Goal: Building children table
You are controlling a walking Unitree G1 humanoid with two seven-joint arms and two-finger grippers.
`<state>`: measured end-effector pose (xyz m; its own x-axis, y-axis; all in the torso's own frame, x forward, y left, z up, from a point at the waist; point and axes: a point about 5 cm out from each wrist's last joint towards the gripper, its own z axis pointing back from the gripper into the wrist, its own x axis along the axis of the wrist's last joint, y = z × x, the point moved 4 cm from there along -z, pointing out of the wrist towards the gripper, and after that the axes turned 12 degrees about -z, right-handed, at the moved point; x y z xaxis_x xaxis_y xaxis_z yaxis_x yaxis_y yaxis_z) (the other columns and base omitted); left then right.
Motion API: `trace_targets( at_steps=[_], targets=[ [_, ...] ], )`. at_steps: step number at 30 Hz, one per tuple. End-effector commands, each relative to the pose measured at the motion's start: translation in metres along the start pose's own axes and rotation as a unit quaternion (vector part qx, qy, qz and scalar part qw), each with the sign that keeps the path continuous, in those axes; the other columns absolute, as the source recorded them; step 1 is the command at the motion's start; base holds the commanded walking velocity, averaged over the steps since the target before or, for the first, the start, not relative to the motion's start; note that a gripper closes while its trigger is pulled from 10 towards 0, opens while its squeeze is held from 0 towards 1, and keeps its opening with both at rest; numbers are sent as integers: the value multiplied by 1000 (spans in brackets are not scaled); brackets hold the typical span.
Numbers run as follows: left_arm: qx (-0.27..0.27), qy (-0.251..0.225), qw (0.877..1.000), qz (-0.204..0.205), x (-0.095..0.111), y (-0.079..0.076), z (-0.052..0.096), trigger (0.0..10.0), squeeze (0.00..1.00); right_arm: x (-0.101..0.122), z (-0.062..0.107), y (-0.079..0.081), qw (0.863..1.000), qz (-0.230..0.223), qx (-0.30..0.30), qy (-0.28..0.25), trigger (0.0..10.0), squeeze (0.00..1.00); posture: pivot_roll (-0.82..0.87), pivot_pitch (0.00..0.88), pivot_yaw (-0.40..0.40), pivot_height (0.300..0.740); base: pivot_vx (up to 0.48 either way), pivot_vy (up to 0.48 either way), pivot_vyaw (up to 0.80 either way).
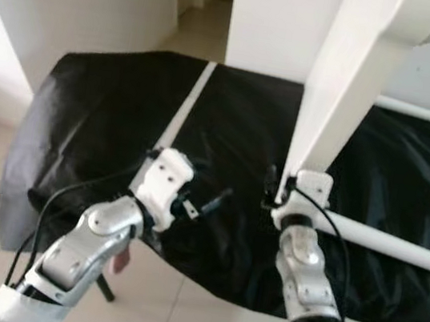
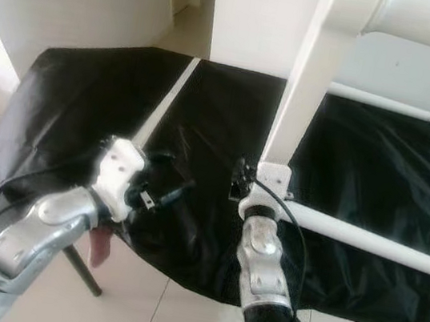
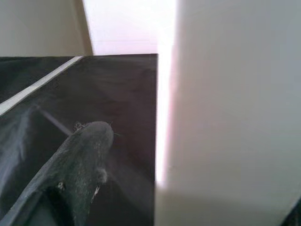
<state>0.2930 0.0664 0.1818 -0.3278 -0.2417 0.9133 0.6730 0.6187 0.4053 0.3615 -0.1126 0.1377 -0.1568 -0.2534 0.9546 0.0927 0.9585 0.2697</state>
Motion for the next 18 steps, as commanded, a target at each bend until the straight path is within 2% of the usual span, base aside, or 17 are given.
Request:
trace_targets(
  at_steps=[1, 4, 10, 18],
  targets=[
    [-26, -17, 1000, -1, 6, -5, 1, 10000, 0, 0, -2, -2, 1000, 4, -11, -4, 10000, 0, 97, 1, 7, 740, 0, 0, 0],
    [-29, -16, 999, -5, 6, -5, 3, 10000, 0, -3, -5, 1, 999, 14, -40, -3, 10000, 0, 103, 2, 0, 740, 0, 0, 0],
    [-29, -17, 999, -4, 6, -5, 4, 10000, 0, -6, -5, 1, 998, 21, -62, -8, 10000, 0, 107, 3, -7, 740, 0, 0, 0],
    [-32, -13, 999, -4, 3, -8, 4, 10000, 0, -9, -2, 1, 997, 27, -71, -14, 10000, 0, 104, 4, -14, 740, 0, 0, 0]
  ],
)
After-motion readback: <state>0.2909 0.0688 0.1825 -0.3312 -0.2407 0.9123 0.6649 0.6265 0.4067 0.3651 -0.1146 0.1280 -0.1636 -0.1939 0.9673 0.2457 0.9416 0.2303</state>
